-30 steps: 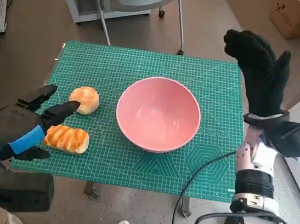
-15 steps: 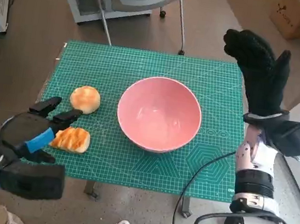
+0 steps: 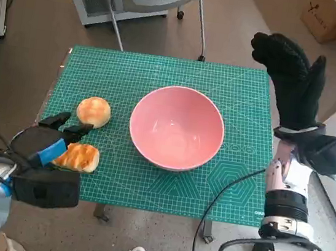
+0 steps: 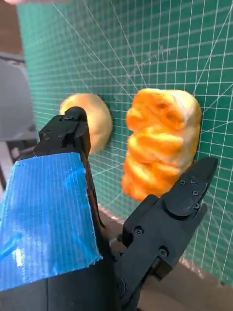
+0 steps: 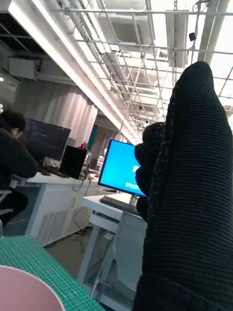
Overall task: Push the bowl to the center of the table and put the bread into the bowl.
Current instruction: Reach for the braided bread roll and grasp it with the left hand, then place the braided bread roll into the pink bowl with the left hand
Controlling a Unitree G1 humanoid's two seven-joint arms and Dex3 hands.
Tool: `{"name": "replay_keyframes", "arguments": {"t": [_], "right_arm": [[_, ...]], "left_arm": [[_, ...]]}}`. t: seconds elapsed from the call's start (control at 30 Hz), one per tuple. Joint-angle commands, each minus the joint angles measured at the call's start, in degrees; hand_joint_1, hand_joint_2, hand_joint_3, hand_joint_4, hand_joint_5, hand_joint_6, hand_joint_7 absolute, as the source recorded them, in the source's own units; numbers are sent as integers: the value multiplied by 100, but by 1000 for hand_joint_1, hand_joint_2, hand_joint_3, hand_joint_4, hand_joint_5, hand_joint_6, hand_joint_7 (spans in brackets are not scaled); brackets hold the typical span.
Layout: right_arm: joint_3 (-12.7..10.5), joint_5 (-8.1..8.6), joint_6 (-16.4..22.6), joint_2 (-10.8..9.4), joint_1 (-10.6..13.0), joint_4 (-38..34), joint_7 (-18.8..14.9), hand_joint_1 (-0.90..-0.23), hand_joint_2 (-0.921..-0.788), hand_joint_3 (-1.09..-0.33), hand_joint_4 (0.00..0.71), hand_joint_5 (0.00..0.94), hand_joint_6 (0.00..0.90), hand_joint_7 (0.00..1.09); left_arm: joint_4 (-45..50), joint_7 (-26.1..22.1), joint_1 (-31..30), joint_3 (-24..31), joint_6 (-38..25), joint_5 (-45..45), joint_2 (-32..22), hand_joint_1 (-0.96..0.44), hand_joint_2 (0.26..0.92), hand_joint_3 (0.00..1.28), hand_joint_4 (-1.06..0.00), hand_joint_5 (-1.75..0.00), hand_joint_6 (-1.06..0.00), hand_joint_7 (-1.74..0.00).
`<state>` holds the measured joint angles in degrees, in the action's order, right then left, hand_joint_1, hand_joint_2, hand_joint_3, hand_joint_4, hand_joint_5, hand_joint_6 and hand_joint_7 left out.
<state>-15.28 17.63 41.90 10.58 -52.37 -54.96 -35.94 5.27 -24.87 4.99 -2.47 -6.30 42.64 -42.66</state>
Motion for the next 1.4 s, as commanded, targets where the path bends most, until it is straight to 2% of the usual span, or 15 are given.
{"name": "replay_keyframes", "arguments": {"t": [0.03,0.2,0.4,0.73,0.83,0.87,0.93,0.97,1.0,1.03,1.1,1.2,1.4], "right_arm": [[38,-88,2,30,131,-64,64,-717,-921,-704,192,1,340,0],[51,-100,6,48,124,-77,80,-721,-921,-706,188,0,336,0],[79,-99,5,70,154,1,102,-721,-921,-707,192,2,341,3],[77,-30,-87,81,188,115,82,-722,-921,-706,188,0,339,1],[79,-17,-104,70,188,133,78,-721,-921,-705,189,1,339,1],[82,-14,-108,66,186,139,74,-718,-921,-706,191,2,341,2],[80,-9,-117,62,173,131,68,-717,-921,-706,193,3,342,2],[79,-6,-120,60,169,127,66,-716,-921,-706,193,3,342,3],[77,1,-127,54,165,126,61,-716,-921,-706,194,3,342,3],[76,6,-131,49,163,126,57,-716,-921,-706,194,3,342,3],[75,18,-139,42,162,129,46,-716,-921,-706,194,2,342,2],[75,19,-126,41,162,114,36,-716,-921,-706,192,2,341,2],[82,-13,-90,50,147,57,48,-725,-921,-705,188,1,338,0]], "left_arm": [[-574,293,283,-247,-17,99,135,-274,672,4,-117,-9,-265,-1],[-1052,535,507,-471,-60,143,231,-228,682,6,-161,-18,-289,-10],[-1470,676,713,-643,-129,90,339,-111,709,14,-240,-27,-345,-24],[-1986,789,920,-927,-160,83,373,25,794,31,-448,-34,-504,-38],[-2081,855,963,-1047,-146,169,343,65,848,43,-549,-43,-593,-47],[-2091,886,965,-1088,-135,200,325,86,884,70,-647,-64,-678,-65],[-2104,934,974,-1154,-112,241,296,98,902,106,-740,-91,-756,-85],[-2106,954,976,-1182,-102,255,283,79,906,102,-726,-310,-727,-300],[-2077,966,964,-1208,-74,270,258,51,911,121,-677,-659,-657,-641],[-2057,974,954,-1226,-55,280,239,34,915,113,-662,-859,-641,-838],[-1982,958,925,-1233,-32,265,212,18,918,93,-659,-1016,-643,-1000],[-1773,834,866,-1190,-58,183,180,8,919,68,-667,-1112,-663,-1101],[-1111,487,712,-981,-229,-12,130,3,920,53,-661,-1179,-689,-1112]]}}
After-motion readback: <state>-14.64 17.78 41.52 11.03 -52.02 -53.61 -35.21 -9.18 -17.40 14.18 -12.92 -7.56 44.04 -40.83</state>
